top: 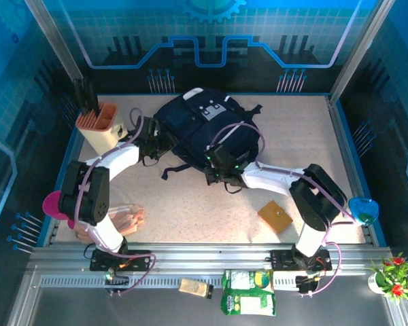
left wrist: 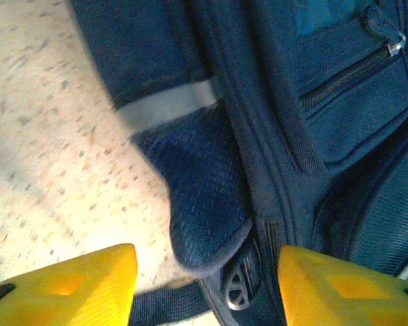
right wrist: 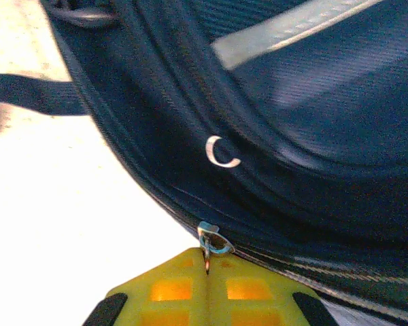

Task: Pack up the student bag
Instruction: Zip the student bag at the top-center of the table.

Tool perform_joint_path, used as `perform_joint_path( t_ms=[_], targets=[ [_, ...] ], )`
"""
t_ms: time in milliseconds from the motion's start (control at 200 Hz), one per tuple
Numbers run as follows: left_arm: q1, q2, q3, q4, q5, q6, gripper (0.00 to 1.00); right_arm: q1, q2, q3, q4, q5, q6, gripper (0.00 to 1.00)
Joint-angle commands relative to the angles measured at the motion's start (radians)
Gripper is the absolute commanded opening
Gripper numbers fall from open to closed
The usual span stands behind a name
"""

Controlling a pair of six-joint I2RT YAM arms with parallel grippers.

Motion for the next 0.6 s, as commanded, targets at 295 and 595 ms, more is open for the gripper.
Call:
perform_joint_path(
  t_ms=[295, 595],
  targets=[
    [-0.088, -0.115, -0.290, 0.343, 0.155, -0.367, 0.70, 0.038, 0.083, 0.115, -0.006, -0.123, 0.038, 0.00],
    [-0.165, 0.013, -0.275, 0.450, 0.056, -0.445, 0.57, 0.039, 0.057, 0.091, -0.034, -0.094, 0.059, 0.00]
  ],
)
